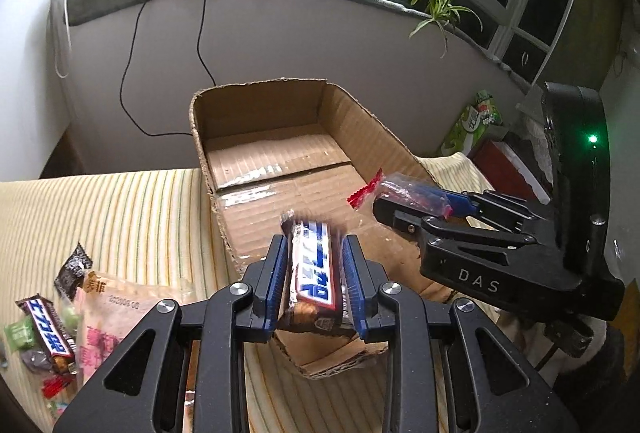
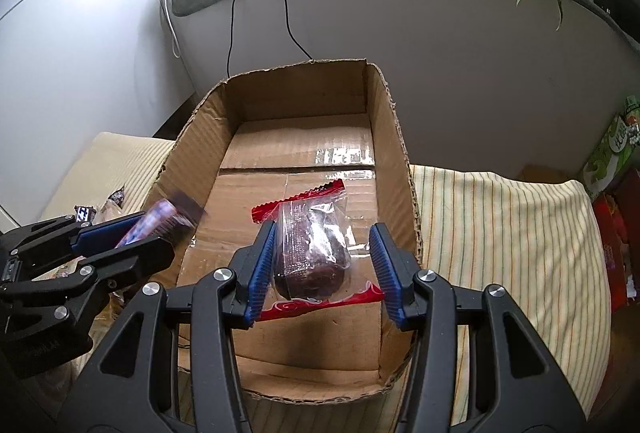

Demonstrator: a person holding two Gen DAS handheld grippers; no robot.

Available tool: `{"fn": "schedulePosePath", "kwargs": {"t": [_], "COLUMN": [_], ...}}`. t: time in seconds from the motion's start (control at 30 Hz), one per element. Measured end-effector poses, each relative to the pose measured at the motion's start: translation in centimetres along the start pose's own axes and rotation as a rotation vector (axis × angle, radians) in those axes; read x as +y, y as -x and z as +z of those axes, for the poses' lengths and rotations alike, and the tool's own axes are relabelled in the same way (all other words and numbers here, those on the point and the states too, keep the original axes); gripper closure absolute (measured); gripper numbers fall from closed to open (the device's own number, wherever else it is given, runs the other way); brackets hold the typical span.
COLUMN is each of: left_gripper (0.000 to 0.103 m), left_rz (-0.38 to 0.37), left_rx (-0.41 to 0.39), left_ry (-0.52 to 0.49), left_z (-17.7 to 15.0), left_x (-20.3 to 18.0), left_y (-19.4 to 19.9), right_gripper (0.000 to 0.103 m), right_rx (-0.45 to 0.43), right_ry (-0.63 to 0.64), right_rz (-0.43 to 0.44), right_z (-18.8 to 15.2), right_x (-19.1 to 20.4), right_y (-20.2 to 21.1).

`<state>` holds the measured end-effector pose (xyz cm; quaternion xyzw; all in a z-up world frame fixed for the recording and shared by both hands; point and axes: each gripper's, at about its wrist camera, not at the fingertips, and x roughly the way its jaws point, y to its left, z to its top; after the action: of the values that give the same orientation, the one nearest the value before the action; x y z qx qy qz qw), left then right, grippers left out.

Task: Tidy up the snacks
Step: 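Carry both snacks into the cardboard box and open both tools, then grasp the green mint packet with left tool while right tool grasps yellow candy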

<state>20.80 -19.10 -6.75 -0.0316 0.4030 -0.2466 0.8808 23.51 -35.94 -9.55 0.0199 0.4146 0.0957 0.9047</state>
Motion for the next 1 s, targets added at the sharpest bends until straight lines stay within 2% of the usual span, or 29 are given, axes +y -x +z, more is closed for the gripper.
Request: {"fn": "schedulePosePath", "kwargs": {"t": [0.23, 0.37, 0.5, 0.77, 1.0], "left_gripper": [0.070, 0.069, 0.069, 0.067, 0.067], "left_rz": [0.002, 0.005, 0.007, 0.034, 0.094], "left_rx": [-0.004, -0.020, -0.048, -0.128, -0.192], "left_ry": [0.004, 0.010, 0.014, 0.032, 0.075], "left_z": [0.0, 0.0, -0.2, -1.0, -3.1], "left_x": [0.0, 0.2, 0.5, 1.8, 5.2], "left_y": [0.4, 1.4, 3.2, 8.7, 14.1], "right_gripper": [0.052, 0.043, 0.041, 0.036, 0.036], "right_rx": [0.006, -0.005, -0.024, -0.070, -0.091], "right_ry": [0.010, 0.009, 0.015, 0.049, 0.090], "right_rz": [-0.014, -0.030, -0.036, -0.026, 0.029], "right_z": [0.0, 0.1, 0.1, -0.8, -1.8], "right_x": [0.2, 0.4, 0.9, 3.8, 7.5], "right_y": [0.1, 0.9, 2.2, 6.0, 8.7]}}
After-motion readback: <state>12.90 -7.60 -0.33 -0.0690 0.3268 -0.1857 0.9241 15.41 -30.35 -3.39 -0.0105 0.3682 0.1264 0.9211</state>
